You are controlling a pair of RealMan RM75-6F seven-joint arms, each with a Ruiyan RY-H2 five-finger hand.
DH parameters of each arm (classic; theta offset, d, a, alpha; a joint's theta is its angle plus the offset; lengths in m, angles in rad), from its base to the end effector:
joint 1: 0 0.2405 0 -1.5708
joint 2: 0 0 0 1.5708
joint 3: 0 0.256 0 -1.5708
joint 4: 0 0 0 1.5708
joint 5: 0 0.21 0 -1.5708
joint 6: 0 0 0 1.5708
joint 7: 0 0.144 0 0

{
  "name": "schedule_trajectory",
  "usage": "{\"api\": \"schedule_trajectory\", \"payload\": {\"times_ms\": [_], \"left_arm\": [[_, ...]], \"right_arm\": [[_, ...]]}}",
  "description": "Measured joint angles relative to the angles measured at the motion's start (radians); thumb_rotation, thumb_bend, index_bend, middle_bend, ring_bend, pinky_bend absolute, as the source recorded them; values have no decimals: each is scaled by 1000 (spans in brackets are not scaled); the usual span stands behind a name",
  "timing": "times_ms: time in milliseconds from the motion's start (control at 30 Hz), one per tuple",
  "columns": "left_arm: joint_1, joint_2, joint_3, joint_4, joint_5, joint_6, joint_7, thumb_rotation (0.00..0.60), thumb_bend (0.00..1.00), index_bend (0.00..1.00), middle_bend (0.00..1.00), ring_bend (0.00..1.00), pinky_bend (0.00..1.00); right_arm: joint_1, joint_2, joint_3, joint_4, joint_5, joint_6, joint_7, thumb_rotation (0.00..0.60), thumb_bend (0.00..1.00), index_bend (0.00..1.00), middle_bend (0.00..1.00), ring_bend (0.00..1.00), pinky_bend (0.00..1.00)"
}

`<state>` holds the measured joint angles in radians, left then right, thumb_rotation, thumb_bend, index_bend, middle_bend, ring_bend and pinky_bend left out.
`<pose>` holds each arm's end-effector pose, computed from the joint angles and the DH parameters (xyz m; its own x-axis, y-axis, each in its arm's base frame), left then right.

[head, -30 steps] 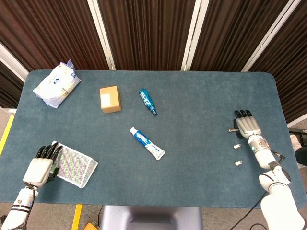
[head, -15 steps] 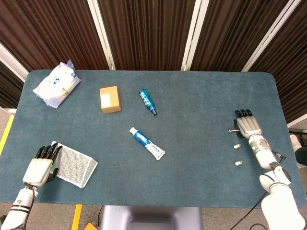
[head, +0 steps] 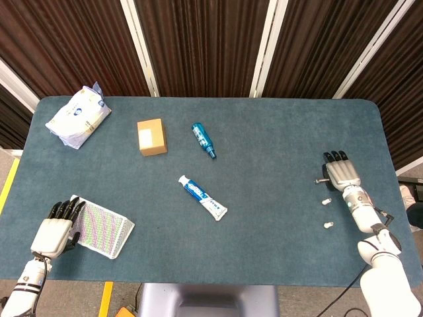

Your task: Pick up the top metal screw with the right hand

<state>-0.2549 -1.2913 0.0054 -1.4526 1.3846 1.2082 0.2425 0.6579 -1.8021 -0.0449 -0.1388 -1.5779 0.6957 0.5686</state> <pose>-0.3254 0.2201 0.0794 0.5910 0.2465 0.7681 0.8046 -0.1123 -0.5831 -0.3776 -0.4057 0.0613 0.6650 -0.3418 0.6640 -0.7269 -0.0923 0.6805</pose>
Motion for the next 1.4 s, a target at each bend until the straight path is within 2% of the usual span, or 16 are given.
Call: {"api": "schedule_trajectory", "payload": {"times_ms": [367,667,1100,1400], "left_arm": [[2,5,5,-8,15,7,-7,600,476,0,0,0,83],[6,13,12,-20,36,22,-16,600,476,0,0,0,83],[8,21,16,-29,44,24,-21,600,476,0,0,0,84],[8,23,16,-31,41,20,-22,600,476,0,0,0,83]], "right_arm": [[-9,32,-8,-11,-14,100,-45,600,464,636,178,14,88],[-17,56,-24,-32,-35,173,-167,600,464,636,179,14,89],[-26,67,-53,-63,-70,232,-438,600,464,624,179,14,88],[-27,78,-54,-101,-71,243,-484,600,464,612,179,15,89]]}}
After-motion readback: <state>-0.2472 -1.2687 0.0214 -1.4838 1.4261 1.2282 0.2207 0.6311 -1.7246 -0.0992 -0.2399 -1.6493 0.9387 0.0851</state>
